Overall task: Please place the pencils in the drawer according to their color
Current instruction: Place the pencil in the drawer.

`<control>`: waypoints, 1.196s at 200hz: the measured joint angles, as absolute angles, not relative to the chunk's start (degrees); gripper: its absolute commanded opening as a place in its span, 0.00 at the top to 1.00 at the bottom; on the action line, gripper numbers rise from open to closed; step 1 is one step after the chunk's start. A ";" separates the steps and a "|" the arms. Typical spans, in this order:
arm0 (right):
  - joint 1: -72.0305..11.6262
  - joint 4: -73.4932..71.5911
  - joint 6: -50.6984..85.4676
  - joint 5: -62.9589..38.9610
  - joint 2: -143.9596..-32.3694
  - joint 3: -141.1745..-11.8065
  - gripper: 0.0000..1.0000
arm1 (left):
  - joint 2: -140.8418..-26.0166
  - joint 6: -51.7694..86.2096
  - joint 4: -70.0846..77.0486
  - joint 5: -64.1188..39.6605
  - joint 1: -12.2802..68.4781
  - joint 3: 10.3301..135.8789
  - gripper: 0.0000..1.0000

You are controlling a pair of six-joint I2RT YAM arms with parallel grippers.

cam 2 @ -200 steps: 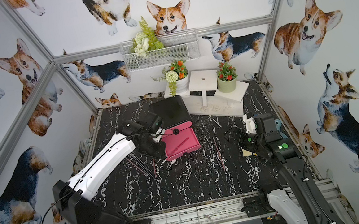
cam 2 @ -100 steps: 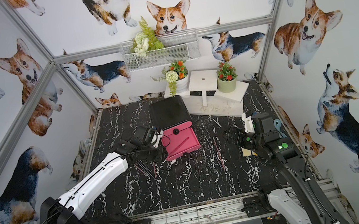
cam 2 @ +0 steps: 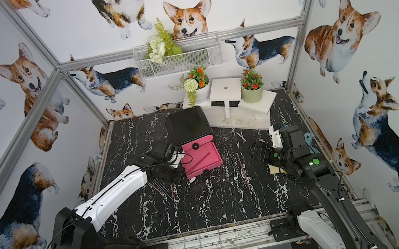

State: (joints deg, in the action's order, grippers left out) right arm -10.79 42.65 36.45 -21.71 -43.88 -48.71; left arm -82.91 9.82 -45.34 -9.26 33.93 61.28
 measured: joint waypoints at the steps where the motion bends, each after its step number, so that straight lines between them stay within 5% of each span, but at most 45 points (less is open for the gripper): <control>1: -10.79 42.65 36.45 -21.71 -43.88 -48.71 0.00 | -82.94 9.82 -45.36 -9.28 33.93 61.25 0.64; 46: -10.79 42.65 36.45 -21.71 -43.86 -48.71 0.00 | -84.36 9.52 -46.44 -9.85 33.93 61.28 0.85; 107: -10.79 42.63 36.47 -21.67 -43.86 -48.93 0.00 | -84.38 9.41 -48.56 -9.34 33.93 63.29 0.99; 239: -10.85 42.61 36.62 -21.69 -43.62 -48.75 0.00 | -90.45 12.49 -50.43 -11.53 34.00 72.97 0.87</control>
State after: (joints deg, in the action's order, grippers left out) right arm -10.85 42.61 36.62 -21.69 -43.62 -48.75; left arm -90.45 12.49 -50.43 -11.53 34.00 72.97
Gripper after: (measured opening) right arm 0.996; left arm 0.124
